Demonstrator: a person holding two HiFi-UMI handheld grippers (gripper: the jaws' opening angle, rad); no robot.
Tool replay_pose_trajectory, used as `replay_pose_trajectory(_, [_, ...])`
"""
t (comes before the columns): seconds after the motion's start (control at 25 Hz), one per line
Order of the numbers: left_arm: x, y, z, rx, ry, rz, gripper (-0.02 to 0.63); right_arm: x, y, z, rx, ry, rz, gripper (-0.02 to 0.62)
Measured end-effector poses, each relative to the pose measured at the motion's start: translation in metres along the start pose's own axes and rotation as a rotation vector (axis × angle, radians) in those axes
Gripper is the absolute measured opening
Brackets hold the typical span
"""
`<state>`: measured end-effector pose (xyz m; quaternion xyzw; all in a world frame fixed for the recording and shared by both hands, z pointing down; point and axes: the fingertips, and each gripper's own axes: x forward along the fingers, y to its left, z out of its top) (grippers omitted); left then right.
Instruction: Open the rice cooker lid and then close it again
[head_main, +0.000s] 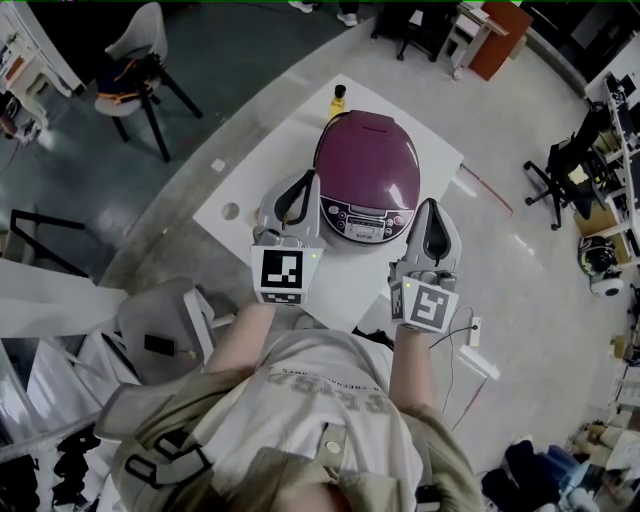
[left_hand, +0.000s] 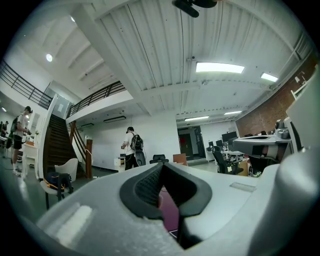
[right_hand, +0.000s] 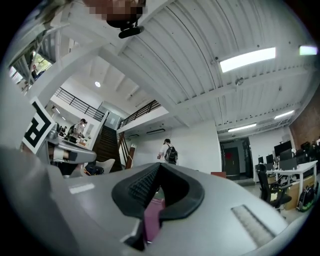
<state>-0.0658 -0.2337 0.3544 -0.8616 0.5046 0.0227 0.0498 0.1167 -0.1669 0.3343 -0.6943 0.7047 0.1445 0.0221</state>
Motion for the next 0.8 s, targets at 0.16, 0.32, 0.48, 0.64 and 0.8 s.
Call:
replay_pose_trajectory(0.16, [-0.001, -0.005, -0.002, 0.010, 0.008, -0.012, 0.009, -0.001, 0.000, 0.004, 0.010, -0.005, 0.006, -0.002])
replay_pose_trajectory(0.32, [-0.003, -0.009, -0.004, 0.016, 0.012, -0.018, 0.009, -0.002, 0.001, 0.010, 0.022, -0.009, 0.008, -0.002])
replay_pose_trajectory(0.48, [-0.003, -0.011, -0.009, 0.017, 0.023, -0.019, 0.009, -0.004, -0.002, 0.004, 0.020, 0.010, 0.006, -0.002])
replay_pose_trajectory(0.64, [-0.002, -0.012, -0.015, 0.011, 0.034, -0.016, 0.009, -0.003, -0.001, 0.002, 0.014, 0.010, 0.019, -0.002])
replay_pose_trajectory(0.8, [0.000, -0.011, -0.016, 0.013, 0.033, -0.013, 0.009, -0.001, 0.001, 0.000, 0.012, 0.013, 0.026, -0.002])
